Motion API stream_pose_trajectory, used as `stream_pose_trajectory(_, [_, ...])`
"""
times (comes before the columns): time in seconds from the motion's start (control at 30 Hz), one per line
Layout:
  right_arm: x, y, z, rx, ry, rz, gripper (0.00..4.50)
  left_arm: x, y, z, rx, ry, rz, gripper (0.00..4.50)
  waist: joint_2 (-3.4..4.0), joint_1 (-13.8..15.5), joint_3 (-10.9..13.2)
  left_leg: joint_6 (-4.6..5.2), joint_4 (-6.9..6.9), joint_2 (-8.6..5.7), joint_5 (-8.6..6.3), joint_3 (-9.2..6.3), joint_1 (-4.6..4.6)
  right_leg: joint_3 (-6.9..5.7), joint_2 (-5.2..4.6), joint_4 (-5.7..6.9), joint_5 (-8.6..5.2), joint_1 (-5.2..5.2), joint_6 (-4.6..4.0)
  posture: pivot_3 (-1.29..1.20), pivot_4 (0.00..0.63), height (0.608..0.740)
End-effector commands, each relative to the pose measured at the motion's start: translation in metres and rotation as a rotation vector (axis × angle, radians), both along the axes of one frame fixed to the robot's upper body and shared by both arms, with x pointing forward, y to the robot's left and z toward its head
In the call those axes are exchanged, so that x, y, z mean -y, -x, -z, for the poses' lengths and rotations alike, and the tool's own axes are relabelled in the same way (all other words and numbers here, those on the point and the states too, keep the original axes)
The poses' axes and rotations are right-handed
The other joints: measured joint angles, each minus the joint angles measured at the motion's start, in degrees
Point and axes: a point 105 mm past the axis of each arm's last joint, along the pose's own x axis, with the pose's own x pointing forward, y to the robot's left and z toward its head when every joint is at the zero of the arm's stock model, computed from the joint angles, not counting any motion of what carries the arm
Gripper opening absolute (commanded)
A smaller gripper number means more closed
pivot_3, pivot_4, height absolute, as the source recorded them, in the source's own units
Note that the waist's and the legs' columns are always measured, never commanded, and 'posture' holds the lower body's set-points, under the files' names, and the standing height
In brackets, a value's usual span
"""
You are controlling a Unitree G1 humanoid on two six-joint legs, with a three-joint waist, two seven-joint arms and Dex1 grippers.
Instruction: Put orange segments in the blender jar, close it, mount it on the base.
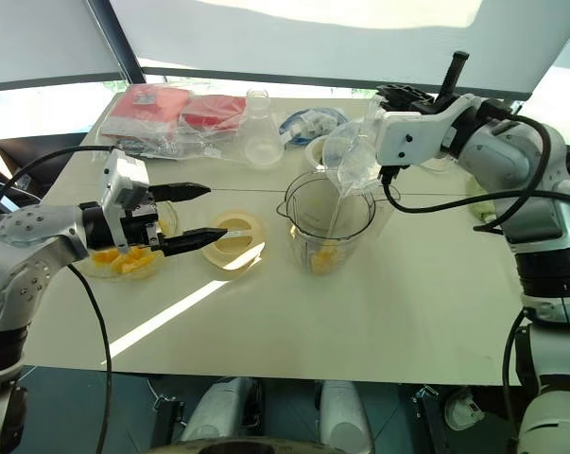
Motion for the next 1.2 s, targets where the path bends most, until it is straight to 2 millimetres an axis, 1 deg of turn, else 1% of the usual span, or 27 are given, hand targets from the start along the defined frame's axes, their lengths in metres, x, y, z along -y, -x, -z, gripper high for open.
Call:
stream_pose_trajectory(0.03, [-0.001, 0.006, -0.024, 0.087, -0.012, -0.009, 0.06, 0.002, 0.002, -0.01, 0.044, 0.003, 0.015, 4.5, 0.0, 0.0, 0.0, 0.0, 0.0, 0.0, 0.0, -0.01, 0.0, 0.0, 0.0, 0.0, 0.0, 0.0, 0.0, 0.0, 0.15, 0.74])
stream_pose_trajectory(0.17, [0.002, 0.005, -0.025, 0.056, -0.095, -0.009, 0.06, 0.001, 0.002, -0.009, 0.044, 0.004, 0.013, 4.5, 0.0, 0.01, 0.0, -0.01, 0.0, 0.0, 0.01, -0.01, 0.0, 0.0, 0.0, 0.02, 0.0, 0.0, 0.0, 0.0, 0.15, 0.74])
stream_pose_trajectory(0.23, [0.004, 0.004, -0.023, 0.016, -0.165, -0.012, 0.06, 0.001, 0.002, -0.009, 0.044, 0.003, 0.013, 4.5, 0.0, 0.01, 0.0, -0.02, 0.01, 0.0, 0.01, -0.01, 0.0, 0.0, 0.0, 0.03, 0.01, 0.0, 0.0, 0.0, 0.15, 0.74])
stream_pose_trajectory(0.33, [0.007, 0.004, -0.02, -0.019, -0.223, -0.007, 0.06, 0.0, 0.001, -0.009, 0.044, 0.002, 0.012, 4.5, 0.0, 0.02, 0.0, -0.03, 0.01, 0.0, 0.02, -0.01, 0.01, 0.0, 0.0, 0.07, 0.01, 0.0, 0.0, 0.0, 0.15, 0.74])
stream_pose_trajectory(0.5, [0.014, 0.004, -0.021, -0.075, -0.401, -0.006, 0.06, 0.0, 0.002, -0.008, 0.041, 0.001, 0.014, 4.5, 0.0, 0.04, 0.0, -0.03, 0.02, 0.0, 0.02, -0.02, 0.01, 0.0, 0.0, 0.1, 0.05, 0.0, 0.07, 0.0, 0.15, 0.74])
stream_pose_trajectory(0.63, [0.024, 0.004, -0.022, -0.133, -0.572, 0.015, 0.06, -0.001, 0.002, -0.008, 0.039, 0.001, 0.015, 4.5, 0.0, 0.11, 0.0, -0.03, 0.02, 0.0, 0.02, -0.03, 0.01, 0.0, 0.0, 0.11, 0.06, 0.0, 0.09, 0.0, 0.15, 0.74])
stream_pose_trajectory(0.8, [0.047, 0.003, -0.027, -0.191, -0.901, 0.075, 0.06, -0.001, 0.003, -0.008, 0.037, 0.004, 0.018, 4.5, 0.0, 0.1, 0.0, -0.03, 0.02, 0.0, 0.02, -0.04, 0.01, 0.0, 0.0, 0.12, 0.06, 0.0, 0.09, 0.0, 0.15, 0.74])
stream_pose_trajectory(0.87, [0.059, 0.002, -0.028, -0.19, -1.036, 0.117, 0.06, -0.001, 0.003, -0.008, 0.032, 0.006, 0.021, 4.5, 0.0, 0.11, -0.01, -0.03, 0.02, 0.0, 0.02, -0.06, 0.01, -0.01, 0.0, 0.14, 0.06, 0.0, 0.09, 0.0, 0.15, 0.74])
stream_pose_trajectory(1.03, [0.096, 0.008, -0.019, -0.162, -1.31, 0.252, 0.06, -0.001, 0.004, -0.012, 0.035, 0.006, 0.024, 4.5, 0.0, 0.18, -0.01, -0.03, 0.02, 0.0, 0.02, -0.06, 0.02, -0.01, 0.0, 0.15, 0.07, 0.0, 0.09, 0.0, 0.15, 0.74])
stream_pose_trajectory(1.1, [0.109, 0.011, -0.014, -0.133, -1.391, 0.302, 0.06, -0.002, 0.005, -0.012, 0.034, 0.005, 0.021, 4.5, 0.0, 0.14, -0.01, -0.03, 0.02, 0.0, 0.02, -0.06, 0.01, -0.02, 0.0, 0.14, 0.07, 0.0, 0.09, 0.0, 0.15, 0.74])
stream_pose_trajectory(1.2, [0.118, 0.014, -0.009, -0.106, -1.425, 0.342, 0.06, -0.002, 0.006, -0.012, 0.034, 0.005, 0.017, 4.5, 0.01, 0.1, -0.01, -0.03, 0.01, -0.01, 0.02, -0.05, 0.01, -0.01, 0.0, 0.13, 0.07, 0.0, 0.09, 0.0, 0.15, 0.74])
